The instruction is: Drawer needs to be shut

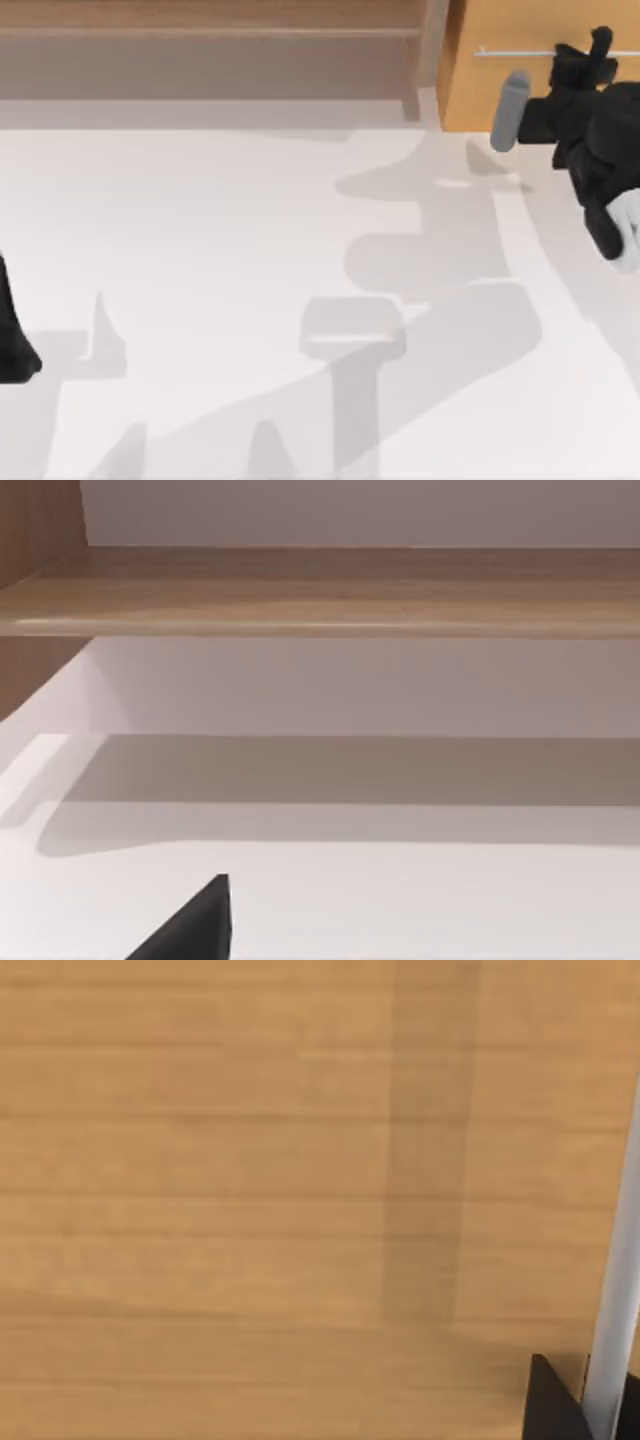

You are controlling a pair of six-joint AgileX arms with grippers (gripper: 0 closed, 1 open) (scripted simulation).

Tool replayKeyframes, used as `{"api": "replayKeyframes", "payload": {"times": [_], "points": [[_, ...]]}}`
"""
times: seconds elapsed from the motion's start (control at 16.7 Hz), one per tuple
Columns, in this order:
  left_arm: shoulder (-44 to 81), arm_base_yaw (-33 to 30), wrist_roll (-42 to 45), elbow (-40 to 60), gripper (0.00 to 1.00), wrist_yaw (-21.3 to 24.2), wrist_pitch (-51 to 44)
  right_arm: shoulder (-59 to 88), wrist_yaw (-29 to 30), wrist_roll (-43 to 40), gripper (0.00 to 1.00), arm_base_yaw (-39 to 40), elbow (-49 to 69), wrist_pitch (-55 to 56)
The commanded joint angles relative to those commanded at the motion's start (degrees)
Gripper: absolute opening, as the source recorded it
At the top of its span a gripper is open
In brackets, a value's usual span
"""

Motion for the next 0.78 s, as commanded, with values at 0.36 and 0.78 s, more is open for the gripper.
{"api": "replayKeyframes", "payload": {"times": [0.36, 0.78], "points": [[0.0, 0.0, 0.0, 0.0, 1.0, 0.0, 0.0, 0.0, 0.0, 0.0, 0.68, 0.0, 0.0, 0.0], [0.0, 0.0, 0.0, 0.0, 1.0, 0.0, 0.0, 0.0, 0.0, 0.0, 1.0, 0.0, 0.0, 0.0]]}}
